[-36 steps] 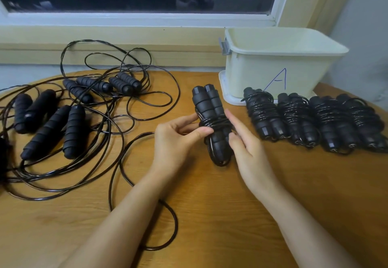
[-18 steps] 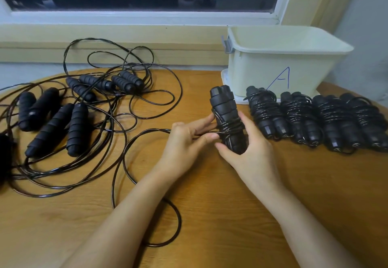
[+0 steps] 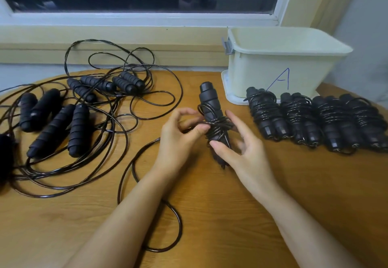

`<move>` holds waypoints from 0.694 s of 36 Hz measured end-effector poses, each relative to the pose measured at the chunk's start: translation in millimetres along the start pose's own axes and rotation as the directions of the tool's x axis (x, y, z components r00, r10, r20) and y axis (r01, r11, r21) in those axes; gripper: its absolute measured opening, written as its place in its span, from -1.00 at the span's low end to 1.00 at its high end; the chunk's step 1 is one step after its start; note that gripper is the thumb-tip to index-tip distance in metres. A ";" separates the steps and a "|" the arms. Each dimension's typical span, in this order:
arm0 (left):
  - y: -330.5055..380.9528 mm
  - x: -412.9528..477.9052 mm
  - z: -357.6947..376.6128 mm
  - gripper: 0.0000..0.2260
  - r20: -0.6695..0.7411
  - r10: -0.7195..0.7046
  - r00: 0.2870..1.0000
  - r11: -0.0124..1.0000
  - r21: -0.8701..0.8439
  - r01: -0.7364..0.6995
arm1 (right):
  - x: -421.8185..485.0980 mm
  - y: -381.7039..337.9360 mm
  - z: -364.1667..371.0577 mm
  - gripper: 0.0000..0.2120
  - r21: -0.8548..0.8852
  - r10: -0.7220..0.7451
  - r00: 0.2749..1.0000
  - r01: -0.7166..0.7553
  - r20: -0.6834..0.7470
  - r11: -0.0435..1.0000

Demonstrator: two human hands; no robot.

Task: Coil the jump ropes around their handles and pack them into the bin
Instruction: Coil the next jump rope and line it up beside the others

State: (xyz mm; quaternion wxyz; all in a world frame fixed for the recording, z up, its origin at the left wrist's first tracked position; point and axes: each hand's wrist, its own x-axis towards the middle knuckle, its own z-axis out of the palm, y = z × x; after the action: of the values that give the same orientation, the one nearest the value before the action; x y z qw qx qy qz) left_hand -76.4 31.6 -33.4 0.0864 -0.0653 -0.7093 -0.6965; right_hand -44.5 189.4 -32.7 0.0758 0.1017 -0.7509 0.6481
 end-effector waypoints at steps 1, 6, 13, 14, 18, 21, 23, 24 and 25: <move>-1.5 0.3 -0.1 -0.63 0.022 -0.029 0.999 0.997 -0.065 0.031 | -0.2 -1.2 0.2 -0.37 0.020 -0.011 1.000 0.011 0.008 1.000; 5.3 -0.2 1.9 -0.43 0.119 -0.032 0.992 0.997 -0.065 0.040 | -0.7 -2.1 -0.1 -0.47 0.100 -0.049 0.998 0.044 0.042 0.994; 6.0 0.8 -2.0 -0.58 0.159 -0.046 0.986 0.993 -0.104 0.063 | 0.7 -2.8 -1.9 -0.48 0.150 -0.038 0.995 0.024 0.091 0.988; 6.9 0.8 -2.0 -0.59 0.157 -0.048 0.986 0.992 -0.108 0.066 | 1.0 -2.2 -1.9 -0.49 0.132 -0.039 0.995 0.027 0.090 0.991; 9.2 -0.6 -0.2 -0.64 0.104 -0.045 0.994 0.994 -0.098 0.055 | 3.2 1.1 -3.9 -0.50 -0.122 -0.144 0.989 0.146 0.018 0.982; 5.9 0.1 0.9 -0.71 0.031 -0.046 0.998 0.997 -0.063 0.048 | 2.0 1.8 -3.1 -0.46 -0.236 -0.206 0.978 0.204 0.020 0.950; 3.7 0.2 1.3 -0.68 -0.010 -0.038 0.999 0.999 -0.031 0.038 | -0.1 2.8 -0.7 -0.40 -0.309 -0.215 0.976 0.218 0.046 0.926; 3.2 -0.1 1.7 -0.68 -0.029 -0.032 0.999 0.999 -0.013 0.032 | -1.4 2.3 0.5 -0.33 -0.346 -0.195 0.979 0.202 0.057 0.916; 2.6 -0.7 1.9 -0.69 -0.043 -0.022 0.999 1.000 0.014 0.023 | -2.6 1.2 1.8 -0.26 -0.386 -0.168 0.984 0.176 0.055 0.906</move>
State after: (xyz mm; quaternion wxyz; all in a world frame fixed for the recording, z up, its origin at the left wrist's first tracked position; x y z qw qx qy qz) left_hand -75.2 33.5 -31.0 0.0941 -0.0417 -0.7130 -0.6936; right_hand -42.2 187.9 -34.7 0.1435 0.1569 -0.8534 0.4759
